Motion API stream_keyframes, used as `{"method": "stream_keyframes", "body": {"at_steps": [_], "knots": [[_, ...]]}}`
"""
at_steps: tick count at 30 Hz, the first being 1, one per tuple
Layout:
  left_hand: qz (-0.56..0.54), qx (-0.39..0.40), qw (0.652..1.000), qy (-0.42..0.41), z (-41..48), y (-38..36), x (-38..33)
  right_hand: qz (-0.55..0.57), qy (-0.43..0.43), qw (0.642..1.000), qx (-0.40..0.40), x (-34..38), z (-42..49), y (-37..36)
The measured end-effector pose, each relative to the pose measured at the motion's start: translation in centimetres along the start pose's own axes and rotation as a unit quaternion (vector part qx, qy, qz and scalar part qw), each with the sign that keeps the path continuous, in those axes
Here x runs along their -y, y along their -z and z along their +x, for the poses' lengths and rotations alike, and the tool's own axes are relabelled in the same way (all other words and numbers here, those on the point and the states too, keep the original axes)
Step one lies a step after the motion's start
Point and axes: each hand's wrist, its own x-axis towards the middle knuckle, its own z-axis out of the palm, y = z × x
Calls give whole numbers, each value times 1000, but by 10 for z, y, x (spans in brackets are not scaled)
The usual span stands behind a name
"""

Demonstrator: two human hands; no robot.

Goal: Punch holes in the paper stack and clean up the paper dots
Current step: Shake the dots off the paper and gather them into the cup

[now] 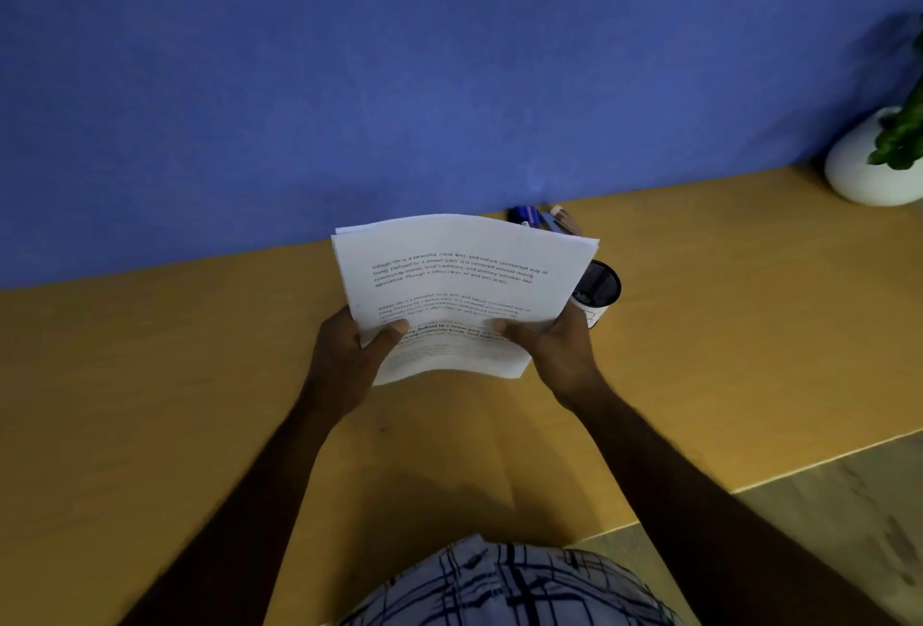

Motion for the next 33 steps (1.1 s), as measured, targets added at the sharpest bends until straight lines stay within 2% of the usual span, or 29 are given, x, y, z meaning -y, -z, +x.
{"method": "stream_keyframes", "body": {"at_steps": [5,10,15,18,21,24,28,33], "knots": [[-14,-31,999,-40,-6,5,-10,-2,7,1000,14,4,0,2],[-50,-19,998,-14,-10,-1,-9,-14,15,999,33,4,0,-1],[-27,-73,996,-37,-8,0,-20,4,33,999,19,11,1,-4],[-17,-62,996,-54,-11,6,-19,-26,45,998,25,5,0,2],[-55,-32,998,-21,-23,7,-4,-47,8,998,36,-16,-9,8],[-53,-54,997,20,-29,-1,1,-79,8,996,51,-30,-16,3],[-81,-79,993,15,-29,-10,-6,-39,29,999,18,-26,-17,-5],[-72,-55,995,50,-33,-10,3,-20,-4,999,27,-33,-18,-3]]}}
